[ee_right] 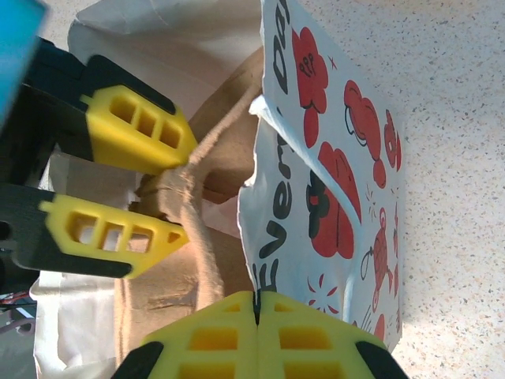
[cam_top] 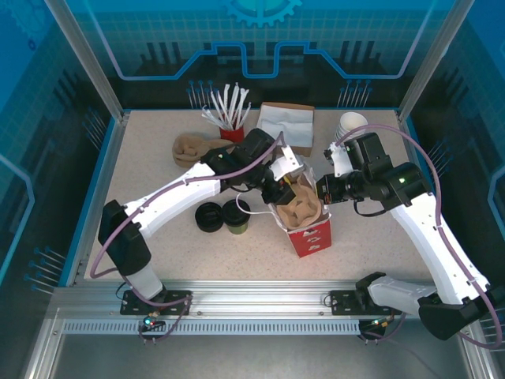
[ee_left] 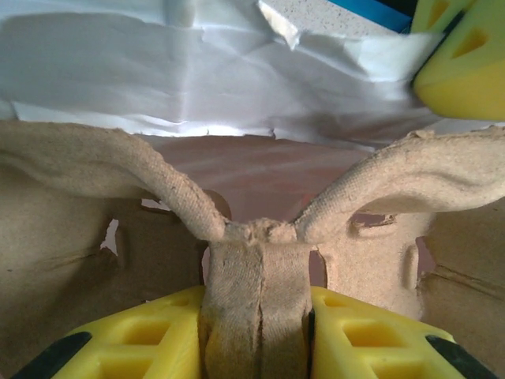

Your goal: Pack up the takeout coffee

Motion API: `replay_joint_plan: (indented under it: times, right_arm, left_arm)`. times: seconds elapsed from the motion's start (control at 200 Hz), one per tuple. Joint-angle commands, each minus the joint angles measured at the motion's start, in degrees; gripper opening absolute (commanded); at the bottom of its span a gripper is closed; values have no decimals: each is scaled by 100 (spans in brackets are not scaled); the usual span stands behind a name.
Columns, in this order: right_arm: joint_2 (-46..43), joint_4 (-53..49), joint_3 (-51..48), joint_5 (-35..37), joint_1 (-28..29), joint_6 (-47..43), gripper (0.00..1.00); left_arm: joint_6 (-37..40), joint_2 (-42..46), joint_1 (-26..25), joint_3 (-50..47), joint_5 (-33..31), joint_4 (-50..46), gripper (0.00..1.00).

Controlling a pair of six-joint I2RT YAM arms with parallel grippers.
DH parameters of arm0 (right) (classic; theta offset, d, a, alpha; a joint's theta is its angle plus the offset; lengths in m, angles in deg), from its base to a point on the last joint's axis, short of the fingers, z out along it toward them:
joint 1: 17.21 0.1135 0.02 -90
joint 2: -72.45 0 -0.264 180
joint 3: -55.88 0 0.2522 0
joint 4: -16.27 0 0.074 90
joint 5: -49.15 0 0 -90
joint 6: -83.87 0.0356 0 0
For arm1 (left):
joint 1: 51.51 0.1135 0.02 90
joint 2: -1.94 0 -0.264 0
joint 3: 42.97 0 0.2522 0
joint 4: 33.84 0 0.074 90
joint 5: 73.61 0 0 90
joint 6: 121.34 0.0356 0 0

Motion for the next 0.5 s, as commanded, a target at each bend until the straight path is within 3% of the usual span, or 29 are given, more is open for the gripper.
replay_joint_plan:
  times: [0.0, 0.495]
  right_arm:
    - [-156, 109, -66, -86, -20, 171, 0]
    - [-357, 432, -392, -34, -11, 560, 0]
  left_arm:
    - [299, -160, -113, 57, -254, -21, 33]
    - [339, -578, -355, 119, -687, 192, 32]
